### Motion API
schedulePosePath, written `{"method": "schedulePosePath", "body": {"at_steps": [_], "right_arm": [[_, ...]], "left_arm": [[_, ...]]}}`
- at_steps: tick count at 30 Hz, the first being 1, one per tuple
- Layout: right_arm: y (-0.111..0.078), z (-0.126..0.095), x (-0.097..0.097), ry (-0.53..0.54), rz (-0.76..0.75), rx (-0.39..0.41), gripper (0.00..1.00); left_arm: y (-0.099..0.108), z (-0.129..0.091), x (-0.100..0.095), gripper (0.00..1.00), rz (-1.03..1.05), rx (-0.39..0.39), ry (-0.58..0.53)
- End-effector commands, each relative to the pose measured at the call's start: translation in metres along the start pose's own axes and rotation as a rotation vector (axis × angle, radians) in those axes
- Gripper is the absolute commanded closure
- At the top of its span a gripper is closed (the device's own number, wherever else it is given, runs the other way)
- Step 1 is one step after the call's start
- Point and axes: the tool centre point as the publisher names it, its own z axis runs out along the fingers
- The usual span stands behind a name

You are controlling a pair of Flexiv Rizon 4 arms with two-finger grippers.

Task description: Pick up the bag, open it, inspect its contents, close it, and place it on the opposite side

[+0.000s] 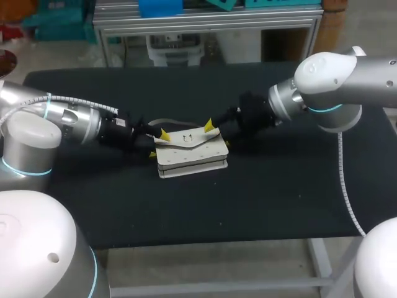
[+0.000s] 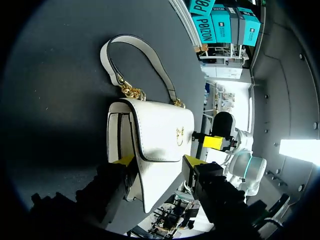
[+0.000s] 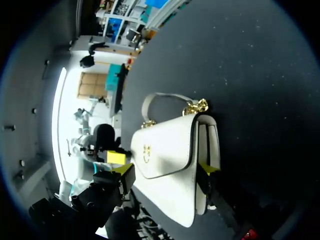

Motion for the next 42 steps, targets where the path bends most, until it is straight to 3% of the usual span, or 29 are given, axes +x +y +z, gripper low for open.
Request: {"method": "schedulePosePath", "body": {"at_steps": [1, 7, 10, 14, 15, 18, 25, 35, 42], "right_arm": [[-0.003, 0.002, -0.002, 0.001, 0.003, -0.006, 0.00], [-0.004, 0.002, -0.002, 0.002, 0.004, -0.004, 0.03], [-0.004, 0.000, 0.000, -0.003, -0.005, -0.008, 0.17], [-0.007, -0.003, 0.004, -0.010, -0.022, -0.008, 0.13], [-0.008, -0.005, 0.006, -0.011, -0.030, -0.011, 0.17], [-0.013, -0.009, 0.010, -0.013, -0.049, -0.018, 0.44], [-0.023, -0.008, 0.004, -0.024, -0.048, 0.010, 0.57], [-0.034, -0.001, -0.012, -0.032, -0.010, 0.061, 0.57], [-0.043, -0.002, -0.015, -0.033, 0.027, 0.028, 0.58]], "left_arm": [[-0.001, 0.003, -0.005, 0.36, -0.020, -0.008, 0.024], [-0.001, 0.005, -0.007, 0.36, -0.025, -0.005, 0.014], [-0.001, 0.002, -0.008, 0.24, -0.027, 0.003, 0.005], [0.004, -0.006, -0.006, 0.15, -0.022, 0.024, -0.015], [0.004, -0.008, -0.006, 0.12, -0.021, 0.023, -0.017], [0.007, -0.015, -0.003, 0.07, -0.014, 0.032, -0.029], [0.008, -0.027, -0.002, 0.03, -0.015, 0.042, -0.056], [0.006, -0.035, -0.009, 0.00, -0.053, 0.058, -0.089], [0.003, -0.045, -0.014, 0.00, -0.072, 0.089, -0.110]]}}
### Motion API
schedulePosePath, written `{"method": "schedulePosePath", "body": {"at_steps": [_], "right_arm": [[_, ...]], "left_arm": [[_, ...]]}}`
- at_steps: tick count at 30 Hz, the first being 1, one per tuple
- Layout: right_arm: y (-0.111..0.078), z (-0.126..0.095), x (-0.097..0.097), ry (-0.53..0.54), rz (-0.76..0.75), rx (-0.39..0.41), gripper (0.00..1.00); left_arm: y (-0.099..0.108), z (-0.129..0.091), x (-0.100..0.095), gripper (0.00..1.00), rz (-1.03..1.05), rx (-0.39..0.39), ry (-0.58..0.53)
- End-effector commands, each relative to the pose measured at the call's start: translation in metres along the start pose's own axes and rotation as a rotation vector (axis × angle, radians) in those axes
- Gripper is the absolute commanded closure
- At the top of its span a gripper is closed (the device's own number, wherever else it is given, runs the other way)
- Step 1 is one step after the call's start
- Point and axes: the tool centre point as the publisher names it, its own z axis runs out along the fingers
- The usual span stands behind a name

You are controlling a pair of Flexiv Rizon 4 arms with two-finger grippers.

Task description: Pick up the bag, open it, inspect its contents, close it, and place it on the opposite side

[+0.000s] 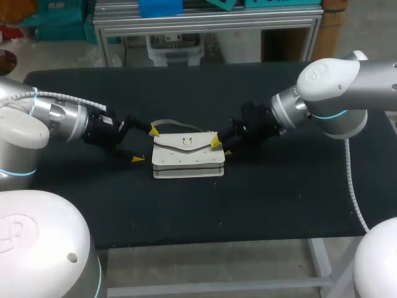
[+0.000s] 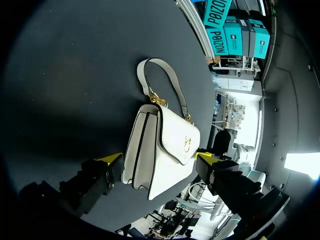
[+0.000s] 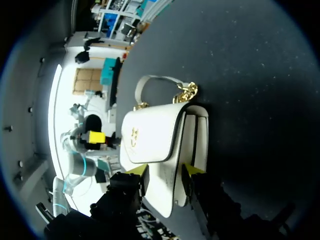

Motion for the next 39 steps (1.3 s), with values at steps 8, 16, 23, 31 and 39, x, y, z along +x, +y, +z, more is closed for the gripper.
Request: {"method": "schedulePosePath", "body": {"at_steps": [8, 16, 23, 31, 39], "right_arm": [[-0.014, -0.005, 0.008, 0.002, 0.005, -0.060, 0.67], [-0.019, 0.000, 0.006, -0.055, 0.040, -0.069, 0.74], [-0.013, 0.001, -0.002, -0.064, 0.041, -0.069, 1.00], [0.010, -0.045, -0.019, -0.117, -0.035, -0.109, 1.00], [0.036, -0.105, -0.043, -0.156, -0.068, -0.178, 1.00]], "left_arm": [[-0.002, -0.018, -0.007, 0.00, -0.005, 0.048, -0.055], [-0.005, -0.026, -0.013, 0.00, -0.015, 0.077, -0.083], [-0.005, -0.033, -0.017, 0.00, 0.065, 0.028, -0.128], [-0.012, -0.049, -0.018, 0.00, 0.251, -0.101, -0.265], [-0.028, -0.052, -0.017, 0.00, 0.311, -0.128, -0.417]]}}
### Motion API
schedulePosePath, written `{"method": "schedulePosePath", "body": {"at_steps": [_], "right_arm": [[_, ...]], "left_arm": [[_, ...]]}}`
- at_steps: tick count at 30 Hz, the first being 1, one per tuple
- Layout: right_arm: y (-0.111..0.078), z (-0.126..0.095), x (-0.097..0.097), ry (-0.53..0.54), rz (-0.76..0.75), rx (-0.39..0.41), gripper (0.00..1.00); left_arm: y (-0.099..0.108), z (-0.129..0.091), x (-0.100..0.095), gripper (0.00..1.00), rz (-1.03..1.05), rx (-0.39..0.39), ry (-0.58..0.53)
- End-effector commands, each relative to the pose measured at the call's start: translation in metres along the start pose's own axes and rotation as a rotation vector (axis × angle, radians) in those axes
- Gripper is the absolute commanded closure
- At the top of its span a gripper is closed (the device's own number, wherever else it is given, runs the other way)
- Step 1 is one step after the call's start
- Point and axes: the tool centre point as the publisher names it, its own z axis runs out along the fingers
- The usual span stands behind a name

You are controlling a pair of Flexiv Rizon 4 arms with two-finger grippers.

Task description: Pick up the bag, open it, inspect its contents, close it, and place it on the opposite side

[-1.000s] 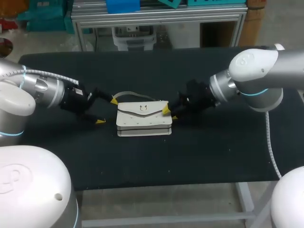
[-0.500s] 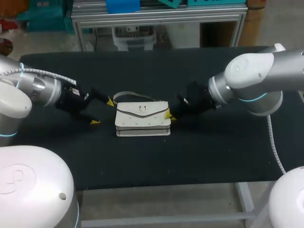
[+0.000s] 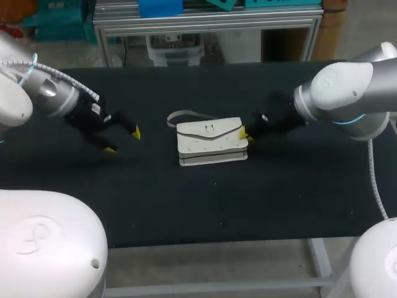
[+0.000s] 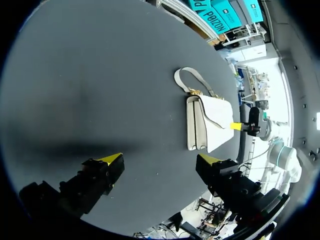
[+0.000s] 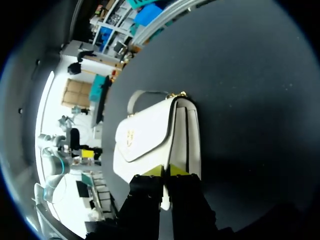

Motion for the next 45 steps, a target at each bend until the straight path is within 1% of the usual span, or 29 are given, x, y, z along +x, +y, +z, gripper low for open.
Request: {"method": "schedulePosePath", "body": {"at_steps": [1, 3, 4, 23, 25, 27, 28, 29, 30, 31, 32, 33, 34, 35, 36, 37, 39, 40, 42, 43, 45], "right_arm": [[0.009, -0.035, -0.011, -0.014, -0.018, 0.010, 1.00], [0.016, -0.045, -0.018, 0.006, -0.059, 0.039, 1.00], [0.016, -0.045, -0.018, 0.006, -0.059, 0.039, 1.00], [0.016, -0.045, -0.018, 0.006, -0.059, 0.039, 1.00], [0.027, -0.057, -0.032, -0.031, -0.060, -0.008, 1.00], [0.040, -0.071, -0.047, -0.026, -0.060, -0.024, 1.00], [0.046, -0.078, -0.054, -0.022, -0.068, -0.027, 1.00], [0.053, -0.086, -0.062, 0.020, -0.074, -0.019, 1.00], [0.060, -0.093, -0.068, -0.009, -0.083, -0.037, 1.00], [0.066, -0.100, -0.074, 0.022, -0.096, -0.030, 1.00], [0.073, -0.108, -0.082, 0.044, -0.082, -0.043, 1.00], [0.080, -0.115, -0.090, 0.009, -0.083, -0.059, 1.00], [0.087, -0.122, -0.097, 0.046, -0.094, -0.056, 1.00], [0.095, -0.131, -0.106, 0.014, -0.094, -0.075, 1.00], [0.099, -0.135, -0.110, -0.009, -0.101, -0.078, 1.00], [0.104, -0.141, -0.116, 0.008, -0.117, -0.076, 1.00], [0.115, -0.151, -0.128, -0.029, -0.122, -0.088, 1.00], [0.120, -0.158, -0.135, 0.010, -0.138, -0.079, 1.00], [0.130, -0.168, -0.148, -0.033, -0.142, -0.084, 1.00], [0.135, -0.172, -0.153, -0.015, -0.152, -0.077, 1.00], [0.144, -0.181, -0.166, -0.049, -0.148, -0.080, 1.00]], "left_arm": [[-0.011, 0.000, 0.004, 0.00, 0.020, -0.085, -0.087], [-0.014, -0.002, 0.003, 0.00, 0.054, -0.125, -0.130], [-0.016, -0.004, 0.003, 0.00, 0.064, -0.135, -0.166], [-0.018, -0.004, 0.002, 0.00, 0.080, -0.132, -0.175], [-0.020, -0.008, -0.002, 0.00, 0.094, -0.110, -0.193], [-0.023, -0.012, -0.005, 0.00, 0.099, -0.092, -0.205], [-0.024, -0.015, -0.006, 0.00, 0.125, -0.089, -0.208], [-0.024, -0.016, -0.007, 0.00, 0.131, -0.088, -0.209], [-0.025, -0.018, -0.008, 0.00, 0.131, -0.080, -0.230], [-0.027, -0.019, -0.009, 0.00, 0.152, -0.084, -0.236], [-0.028, -0.019, -0.010, 0.00, 0.161, -0.090, -0.233], [-0.029, -0.020, -0.011, 0.00, 0.172, -0.091, -0.242], [-0.030, -0.020, -0.012, 0.00, 0.193, -0.090, -0.248], [-0.031, -0.022, -0.014, 0.00, 0.204, -0.092, -0.250], [-0.031, -0.022, -0.014, 0.00, 0.216, -0.096, -0.253], [-0.032, -0.023, -0.015, 0.00, 0.227, -0.087, -0.261], [-0.033, -0.025, -0.016, 0.00, 0.253, -0.089, -0.268], [-0.033, -0.026, -0.016, 0.00, 0.253, -0.080, -0.274], [-0.035, -0.029, -0.017, 0.00, 0.266, -0.083, -0.280], [-0.036, -0.030, -0.018, 0.00, 0.266, -0.080, -0.283], [-0.039, -0.030, -0.019, 0.00, 0.265, -0.085, -0.290]]}}
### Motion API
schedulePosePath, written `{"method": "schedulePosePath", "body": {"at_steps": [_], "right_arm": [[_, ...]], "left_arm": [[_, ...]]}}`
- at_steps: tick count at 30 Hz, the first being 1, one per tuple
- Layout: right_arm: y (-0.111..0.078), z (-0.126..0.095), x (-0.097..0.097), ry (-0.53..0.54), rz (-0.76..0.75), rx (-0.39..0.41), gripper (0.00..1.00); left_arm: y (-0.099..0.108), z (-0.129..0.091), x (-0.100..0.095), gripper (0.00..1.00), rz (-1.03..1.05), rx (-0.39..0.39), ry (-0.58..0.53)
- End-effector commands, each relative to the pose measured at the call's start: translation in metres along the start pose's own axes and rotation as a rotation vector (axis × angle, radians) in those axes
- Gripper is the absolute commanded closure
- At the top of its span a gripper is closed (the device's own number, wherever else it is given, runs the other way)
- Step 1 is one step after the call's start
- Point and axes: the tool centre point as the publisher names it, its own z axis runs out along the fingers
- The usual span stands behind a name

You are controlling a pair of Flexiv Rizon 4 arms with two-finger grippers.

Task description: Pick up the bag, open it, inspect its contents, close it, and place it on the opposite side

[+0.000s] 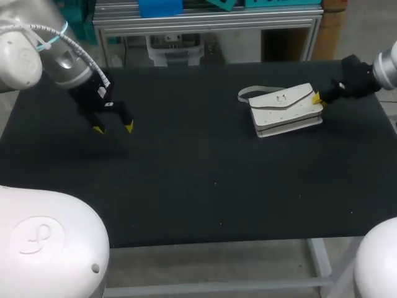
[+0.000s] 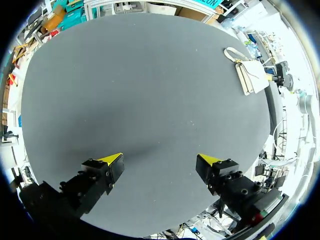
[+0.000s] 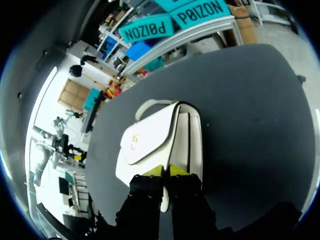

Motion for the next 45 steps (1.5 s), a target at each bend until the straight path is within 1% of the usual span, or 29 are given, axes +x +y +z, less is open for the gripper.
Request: {"method": "schedulePosePath", "body": {"at_steps": [1, 2, 4, 5, 7, 11, 16, 18, 20, 24, 25, 27, 29, 31, 35, 38, 41, 45], "right_arm": [[0.021, -0.012, -0.030, 0.049, -0.001, 0.053, 1.00], [0.025, -0.015, -0.037, 0.017, 0.007, 0.046, 1.00], [0.032, -0.020, -0.048, 0.026, 0.004, 0.042, 1.00], [0.035, -0.023, -0.054, 0.002, 0.013, 0.041, 1.00], [0.041, -0.027, -0.064, -0.008, 0.010, 0.038, 1.00], [0.050, -0.038, -0.082, -0.067, 0.010, 0.036, 1.00], [0.057, -0.051, -0.101, -0.105, 0.015, 0.014, 1.00], [0.059, -0.054, -0.108, -0.115, 0.017, 0.010, 1.00], [0.062, -0.057, -0.117, -0.151, 0.024, 0.006, 1.00], [0.066, -0.063, -0.131, -0.178, 0.045, -0.024, 1.00], [0.067, -0.063, -0.132, -0.180, 0.046, -0.027, 1.00], [0.070, -0.069, -0.142, -0.187, 0.062, -0.054, 1.00], [0.071, -0.073, -0.148, -0.187, 0.070, -0.070, 1.00], [0.074, -0.076, -0.156, -0.196, 0.073, -0.074, 1.00], [0.081, -0.080, -0.169, -0.199, 0.081, -0.073, 1.00], [0.086, -0.079, -0.174, -0.197, 0.076, -0.065, 1.00], [0.094, -0.075, -0.181, -0.199, 0.072, -0.048, 1.00], [0.103, -0.069, -0.184, -0.191, 0.074, -0.026, 1.00]], "left_arm": [[-0.003, -0.002, -0.002, 0.00, -0.002, -0.008, -0.009], [-0.005, -0.001, -0.003, 0.00, -0.010, -0.012, -0.015], [-0.007, -0.001, -0.005, 0.00, -0.011, -0.014, -0.015], [-0.009, 0.000, -0.006, 0.00, -0.015, -0.016, -0.016], [-0.011, 0.000, -0.008, 0.00, -0.016, -0.017, -0.017], [-0.016, -0.001, -0.012, 0.00, -0.023, -0.024, -0.031], [-0.020, -0.002, -0.017, 0.00, -0.043, -0.027, -0.048], [-0.020, -0.002, -0.018, 0.00, -0.047, -0.028, -0.049], [-0.020, -0.002, -0.018, 0.00, -0.055, -0.027, -0.052], [-0.020, -0.001, -0.018, 0.00, -0.059, -0.024, -0.057], [-0.020, -0.001, -0.018, 0.00, -0.059, -0.024, -0.057], [-0.021, -0.001, -0.017, 0.00, -0.061, -0.023, -0.058], [-0.021, -0.001, -0.017, 0.00, -0.062, -0.023, -0.060], [-0.021, 0.000, -0.017, 0.00, -0.065, -0.025, -0.063], [-0.022, 0.001, -0.017, 0.00, -0.070, -0.027, -0.068], [-0.023, 0.002, -0.017, 0.00, -0.076, -0.028, -0.070], [-0.024, 0.002, -0.016, 0.00, -0.079, -0.029, -0.072], [-0.024, 0.002, -0.016, 0.00, -0.084, -0.030, -0.076]]}}
